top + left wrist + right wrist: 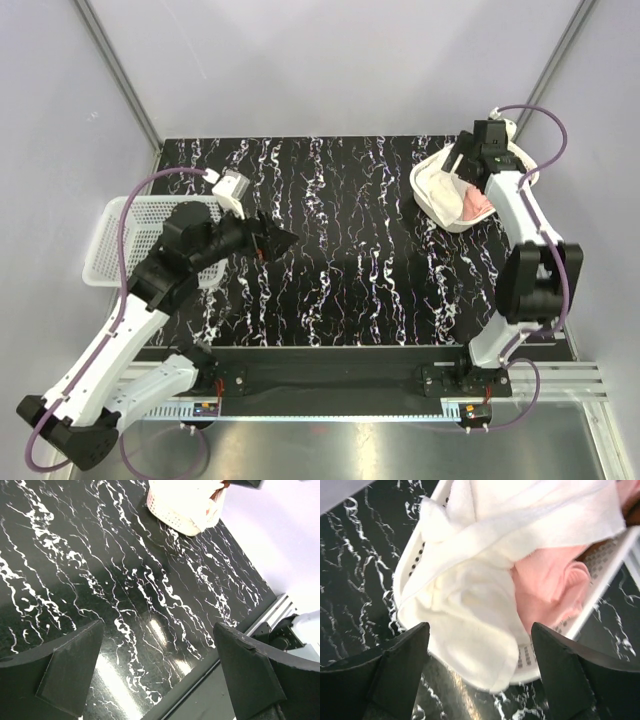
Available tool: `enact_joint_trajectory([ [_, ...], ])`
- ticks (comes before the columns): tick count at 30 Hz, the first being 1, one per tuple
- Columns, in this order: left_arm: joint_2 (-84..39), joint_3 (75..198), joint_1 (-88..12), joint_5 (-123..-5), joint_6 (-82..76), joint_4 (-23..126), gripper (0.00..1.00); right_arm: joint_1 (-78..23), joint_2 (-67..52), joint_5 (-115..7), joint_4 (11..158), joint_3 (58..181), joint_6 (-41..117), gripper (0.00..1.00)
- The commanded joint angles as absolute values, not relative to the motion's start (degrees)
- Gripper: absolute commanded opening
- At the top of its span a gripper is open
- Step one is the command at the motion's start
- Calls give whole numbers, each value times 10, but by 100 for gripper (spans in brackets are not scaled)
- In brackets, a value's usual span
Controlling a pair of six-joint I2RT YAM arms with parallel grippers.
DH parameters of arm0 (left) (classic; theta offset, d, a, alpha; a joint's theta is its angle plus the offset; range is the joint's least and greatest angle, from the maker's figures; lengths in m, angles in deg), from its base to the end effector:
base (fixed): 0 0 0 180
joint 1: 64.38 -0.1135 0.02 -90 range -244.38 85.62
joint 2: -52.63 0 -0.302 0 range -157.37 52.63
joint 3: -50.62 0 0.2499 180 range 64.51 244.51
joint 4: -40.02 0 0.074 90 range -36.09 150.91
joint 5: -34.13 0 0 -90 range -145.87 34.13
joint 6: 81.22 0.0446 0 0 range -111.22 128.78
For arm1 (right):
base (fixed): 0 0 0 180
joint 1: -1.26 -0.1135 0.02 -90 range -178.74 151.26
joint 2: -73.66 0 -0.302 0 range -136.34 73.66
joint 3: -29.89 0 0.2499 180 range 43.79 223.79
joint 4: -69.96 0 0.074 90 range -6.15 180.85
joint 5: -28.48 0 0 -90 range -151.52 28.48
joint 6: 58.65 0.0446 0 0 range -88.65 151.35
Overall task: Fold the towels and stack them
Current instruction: Grab crumpled towel
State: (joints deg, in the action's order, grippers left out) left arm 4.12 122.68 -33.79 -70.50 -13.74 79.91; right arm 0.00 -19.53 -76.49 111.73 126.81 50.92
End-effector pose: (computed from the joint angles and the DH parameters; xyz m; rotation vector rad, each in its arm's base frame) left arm 0.1332 -0.0919 0.4066 0.3211 1.9137 -0.8685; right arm 0.3786 -0.0032 0.3591 0.4903 2.1548 -0.0907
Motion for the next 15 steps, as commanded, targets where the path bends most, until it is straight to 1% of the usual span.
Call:
enact_joint_trajectory([
  [1,34,1202,-338,-748,-152,766,99,26,-270,-687,1103,1338,468,89],
  [3,25,1188,-338,-752,-159,765,99,46,-300,-626,1083,1349,461,86],
  [5,19,1184,-337,-746,-159,772,99,60,-328,-616,1069,1347,456,83],
  [8,12,1178,-337,-741,-153,773,99,71,-349,-556,1041,1342,440,83],
  [10,7,1178,-337,-737,-153,764,99,72,-363,-552,1041,1350,434,81],
  [12,-1,1186,-338,-728,-150,763,99,73,-373,-556,1049,1358,429,64],
  [14,-13,1197,-337,-724,-148,767,99,73,-373,-552,1060,1375,430,49],
  [15,-17,1205,-337,-725,-149,768,99,74,-373,-545,1064,1382,431,34],
])
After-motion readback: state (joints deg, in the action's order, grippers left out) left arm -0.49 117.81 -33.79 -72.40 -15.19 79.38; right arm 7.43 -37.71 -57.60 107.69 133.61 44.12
